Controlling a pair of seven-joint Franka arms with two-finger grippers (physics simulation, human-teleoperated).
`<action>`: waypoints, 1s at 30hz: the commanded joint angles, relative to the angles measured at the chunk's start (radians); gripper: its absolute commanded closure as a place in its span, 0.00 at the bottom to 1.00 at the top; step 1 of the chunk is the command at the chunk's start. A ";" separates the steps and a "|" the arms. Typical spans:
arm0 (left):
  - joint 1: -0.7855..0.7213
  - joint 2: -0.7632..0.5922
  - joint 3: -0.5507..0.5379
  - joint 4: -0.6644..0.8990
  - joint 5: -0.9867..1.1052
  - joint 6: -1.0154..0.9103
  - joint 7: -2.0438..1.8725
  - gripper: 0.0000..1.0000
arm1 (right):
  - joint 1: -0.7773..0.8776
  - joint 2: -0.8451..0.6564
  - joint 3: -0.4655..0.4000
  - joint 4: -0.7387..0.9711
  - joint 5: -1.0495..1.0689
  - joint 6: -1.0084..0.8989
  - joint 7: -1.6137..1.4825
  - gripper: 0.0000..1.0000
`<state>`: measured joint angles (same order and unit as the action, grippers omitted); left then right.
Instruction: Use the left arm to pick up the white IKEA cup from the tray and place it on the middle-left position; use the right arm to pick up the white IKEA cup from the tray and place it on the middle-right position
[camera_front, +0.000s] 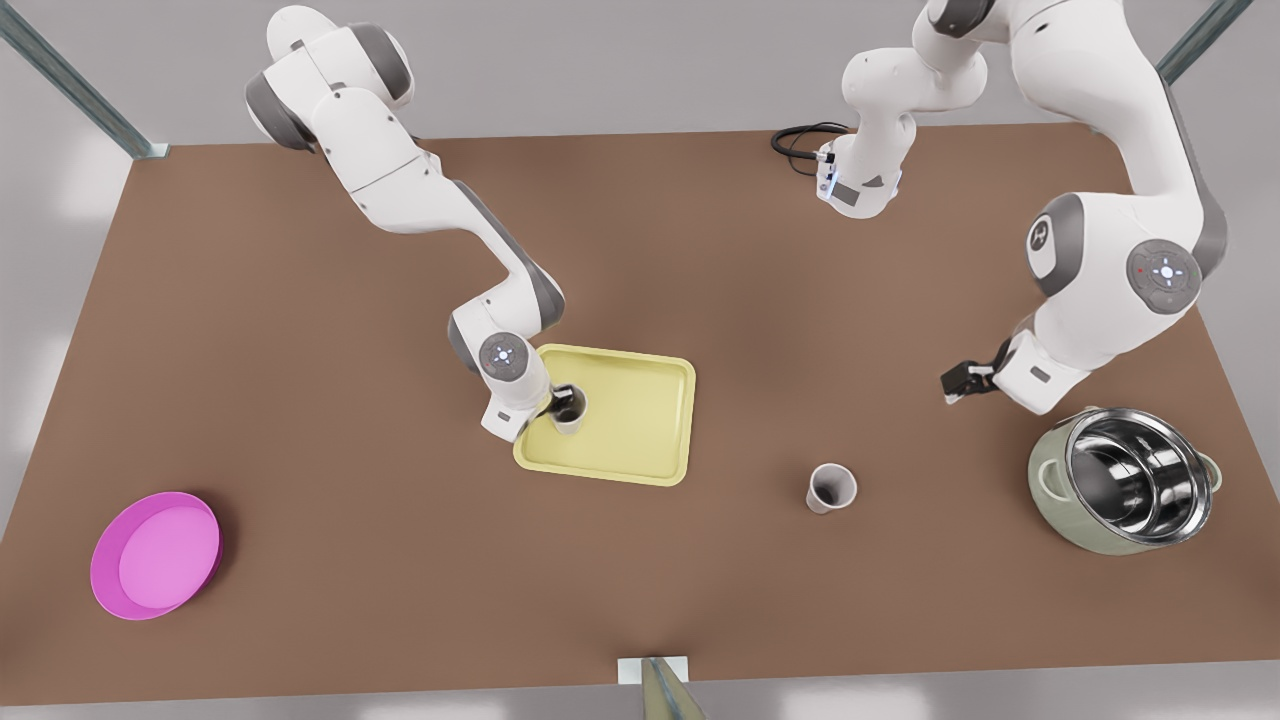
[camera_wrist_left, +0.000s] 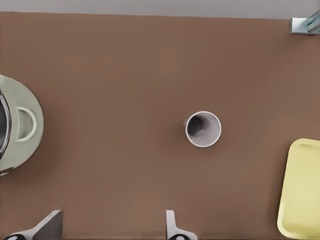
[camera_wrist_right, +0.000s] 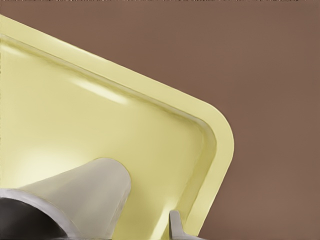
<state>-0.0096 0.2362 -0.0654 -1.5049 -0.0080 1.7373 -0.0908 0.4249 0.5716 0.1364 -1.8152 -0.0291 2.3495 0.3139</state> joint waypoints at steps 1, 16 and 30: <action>0.010 -0.003 0.004 -0.001 -0.009 -0.042 0.146 0.00 | 0.000 -0.001 0.000 0.000 -0.002 0.017 -0.006 0.42; 0.056 0.009 -0.001 -0.003 -0.001 -0.010 0.138 0.00 | -0.002 -0.024 -0.001 0.002 0.003 0.016 0.001 0.79; 0.056 0.009 -0.001 -0.005 -0.003 -0.009 0.137 0.00 | -0.252 -0.240 -0.003 -0.222 0.084 0.017 -0.355 0.78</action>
<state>0.0460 0.2465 -0.0658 -1.5103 -0.0110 1.7281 0.0226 0.1852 0.3321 0.1333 -2.0313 0.0490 2.3603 0.2002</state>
